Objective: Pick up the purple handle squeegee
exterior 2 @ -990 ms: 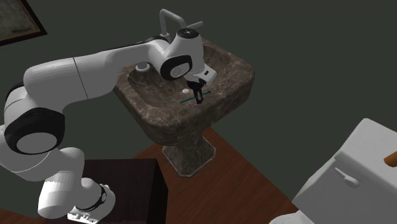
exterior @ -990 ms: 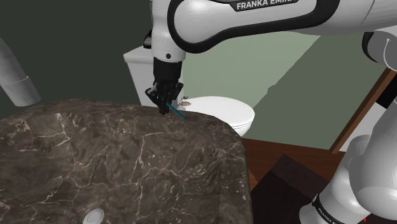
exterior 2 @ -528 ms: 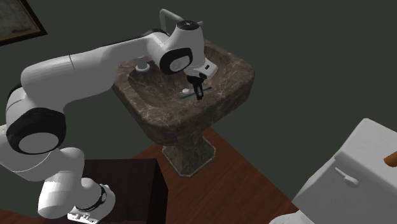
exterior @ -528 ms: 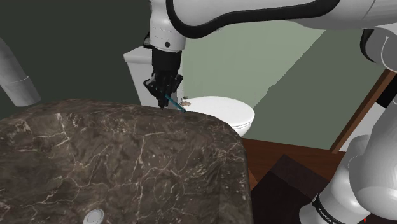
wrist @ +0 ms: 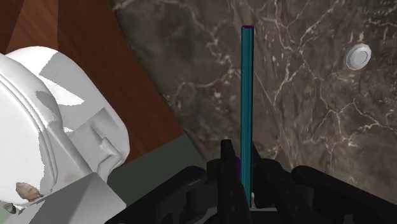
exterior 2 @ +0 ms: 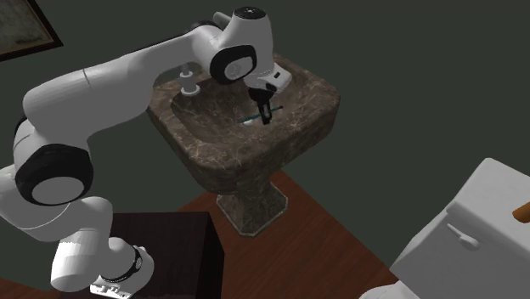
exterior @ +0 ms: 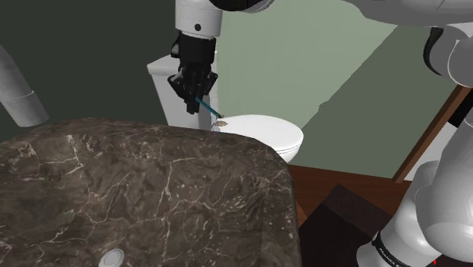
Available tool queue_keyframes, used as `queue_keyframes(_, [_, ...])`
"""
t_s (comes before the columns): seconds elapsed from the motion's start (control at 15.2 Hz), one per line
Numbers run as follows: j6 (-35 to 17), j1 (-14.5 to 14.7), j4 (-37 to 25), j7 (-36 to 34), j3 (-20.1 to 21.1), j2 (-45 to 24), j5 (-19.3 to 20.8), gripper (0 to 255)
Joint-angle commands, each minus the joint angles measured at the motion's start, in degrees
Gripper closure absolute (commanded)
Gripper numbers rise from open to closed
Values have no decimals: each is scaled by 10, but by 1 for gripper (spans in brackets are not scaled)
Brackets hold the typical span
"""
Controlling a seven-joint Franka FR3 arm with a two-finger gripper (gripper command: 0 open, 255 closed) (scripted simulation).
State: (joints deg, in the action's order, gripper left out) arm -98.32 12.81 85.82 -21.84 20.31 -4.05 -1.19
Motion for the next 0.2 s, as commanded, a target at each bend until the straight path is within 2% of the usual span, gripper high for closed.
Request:
queue_keyframes(0.0, [17, 1, -21, -2, 1, -4, 2, 255])
queue_keyframes(0.13, [18, 1, -22, -2, 1, -5, 2, 255])
